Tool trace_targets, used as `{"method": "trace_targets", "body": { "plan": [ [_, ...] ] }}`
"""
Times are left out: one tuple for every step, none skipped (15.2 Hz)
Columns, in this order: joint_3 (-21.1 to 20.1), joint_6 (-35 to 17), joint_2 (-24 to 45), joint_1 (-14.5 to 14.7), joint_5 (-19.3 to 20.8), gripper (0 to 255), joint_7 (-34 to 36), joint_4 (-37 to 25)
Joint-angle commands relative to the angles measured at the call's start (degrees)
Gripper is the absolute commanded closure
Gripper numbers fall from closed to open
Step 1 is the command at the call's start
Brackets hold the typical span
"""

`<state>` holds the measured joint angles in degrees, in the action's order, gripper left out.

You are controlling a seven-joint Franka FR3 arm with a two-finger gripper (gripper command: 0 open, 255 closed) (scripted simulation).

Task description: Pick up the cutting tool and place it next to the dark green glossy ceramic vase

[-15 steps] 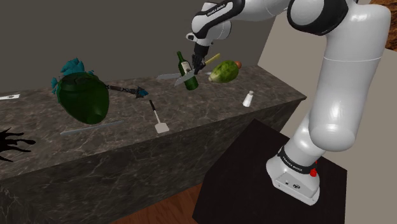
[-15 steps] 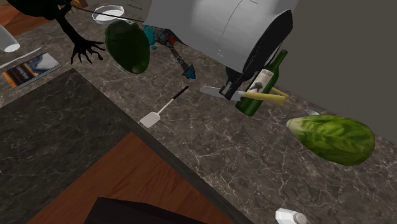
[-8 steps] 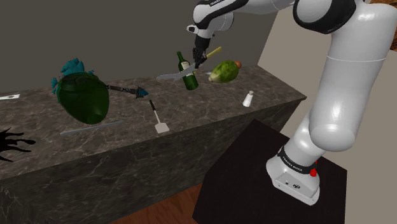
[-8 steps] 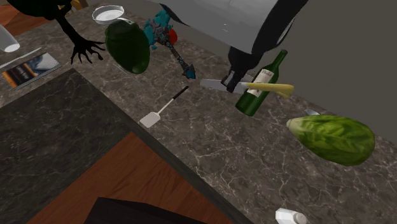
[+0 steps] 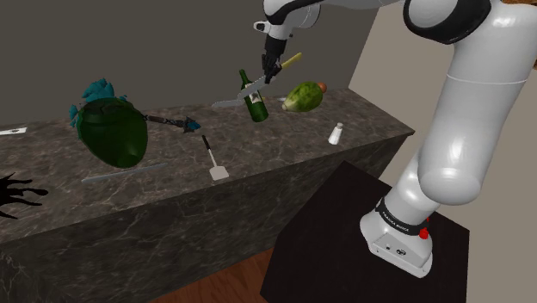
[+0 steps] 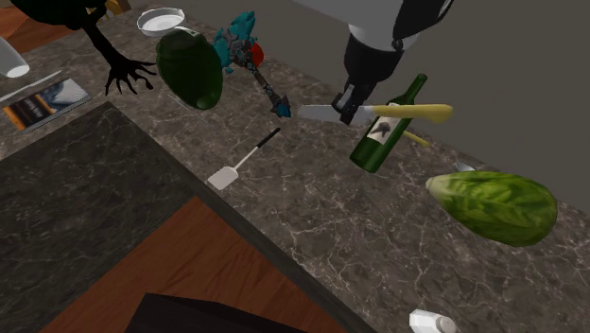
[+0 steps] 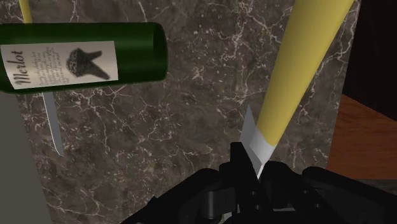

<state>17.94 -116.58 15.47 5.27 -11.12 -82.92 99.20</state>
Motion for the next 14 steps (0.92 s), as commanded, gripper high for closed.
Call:
{"method": "trace_targets", "body": {
  "plan": [
    [0.1, 1.5, -0.5, 0.1, 0.3, 255, 0.4, -1.0],
    [0.1, 2.2, -0.7, 0.1, 0.4, 255, 0.5, -1.5],
    [0.1, 2.9, -0.9, 0.1, 0.5, 255, 0.6, -2.1],
    [0.2, 3.6, -1.0, 0.1, 0.6, 255, 0.7, -2.7],
    [0.2, 4.3, -1.2, 0.1, 0.7, 255, 0.8, -3.2],
    [0.2, 5.0, -1.3, 0.1, 0.8, 255, 0.9, -3.8],
    [0.2, 5.7, -1.4, 0.0, 0.9, 255, 1.0, -4.5],
    [0.3, 6.0, -1.5, 0.0, 0.9, 255, 1.1, -4.7],
    [-0.2, 5.7, -1.9, 0.9, 1.2, 255, 2.4, -4.2],
    [-0.6, 5.5, -2.2, 1.8, 1.5, 255, 3.7, -3.7],
    [-1.0, 5.2, -2.5, 2.6, 1.7, 255, 5.0, -3.4],
    [-1.5, 5.0, -2.7, 3.5, 2.0, 255, 6.3, -3.0],
    [-1.9, 4.8, -2.9, 4.3, 2.2, 255, 7.7, -2.8],
    [-2.4, 4.6, -3.1, 5.1, 2.4, 255, 9.0, -2.6]
  ]
}}
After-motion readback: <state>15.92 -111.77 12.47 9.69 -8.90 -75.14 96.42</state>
